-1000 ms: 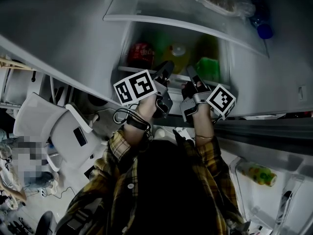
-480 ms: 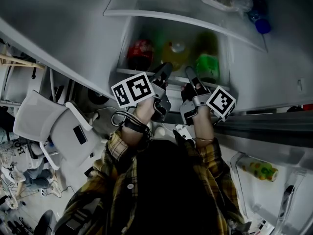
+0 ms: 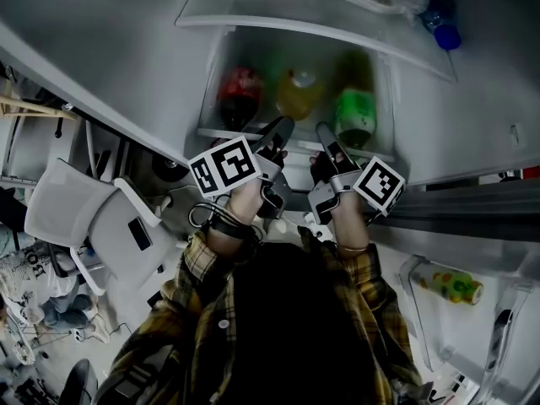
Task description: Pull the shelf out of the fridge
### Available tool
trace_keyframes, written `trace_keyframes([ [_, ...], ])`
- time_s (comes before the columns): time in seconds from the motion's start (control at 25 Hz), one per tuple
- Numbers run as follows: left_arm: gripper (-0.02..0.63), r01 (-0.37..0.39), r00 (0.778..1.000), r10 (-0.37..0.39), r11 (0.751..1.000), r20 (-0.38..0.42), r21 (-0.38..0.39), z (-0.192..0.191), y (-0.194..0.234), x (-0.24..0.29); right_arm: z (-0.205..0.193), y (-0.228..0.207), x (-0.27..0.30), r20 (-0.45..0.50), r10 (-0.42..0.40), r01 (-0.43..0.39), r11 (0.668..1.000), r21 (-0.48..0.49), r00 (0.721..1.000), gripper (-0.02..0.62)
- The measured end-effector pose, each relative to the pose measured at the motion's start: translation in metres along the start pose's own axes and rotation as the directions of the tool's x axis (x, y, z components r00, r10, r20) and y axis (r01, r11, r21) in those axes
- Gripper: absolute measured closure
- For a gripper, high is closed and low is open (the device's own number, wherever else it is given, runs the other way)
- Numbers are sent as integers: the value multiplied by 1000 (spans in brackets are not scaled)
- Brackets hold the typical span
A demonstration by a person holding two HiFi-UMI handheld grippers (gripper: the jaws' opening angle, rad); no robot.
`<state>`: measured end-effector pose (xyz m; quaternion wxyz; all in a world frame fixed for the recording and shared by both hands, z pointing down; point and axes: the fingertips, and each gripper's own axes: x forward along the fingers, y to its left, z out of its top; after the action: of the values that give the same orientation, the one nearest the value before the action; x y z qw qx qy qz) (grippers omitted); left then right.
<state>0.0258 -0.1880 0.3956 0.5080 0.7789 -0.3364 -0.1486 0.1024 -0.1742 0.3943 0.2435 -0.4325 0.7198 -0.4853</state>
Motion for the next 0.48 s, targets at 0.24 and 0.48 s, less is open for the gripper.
trace_keyframes([
  [0.24, 538, 3, 1000, -3, 1000, -7, -3, -9, -2, -12, -10, 3, -11, -8, 6, -6, 1000, -4, 1000, 529],
  [0.48, 540, 8, 1000, -8, 1000, -16, -9, -17, -4, -22, -18, 6, -21, -14, 15, -15, 1000, 4, 1000, 529],
])
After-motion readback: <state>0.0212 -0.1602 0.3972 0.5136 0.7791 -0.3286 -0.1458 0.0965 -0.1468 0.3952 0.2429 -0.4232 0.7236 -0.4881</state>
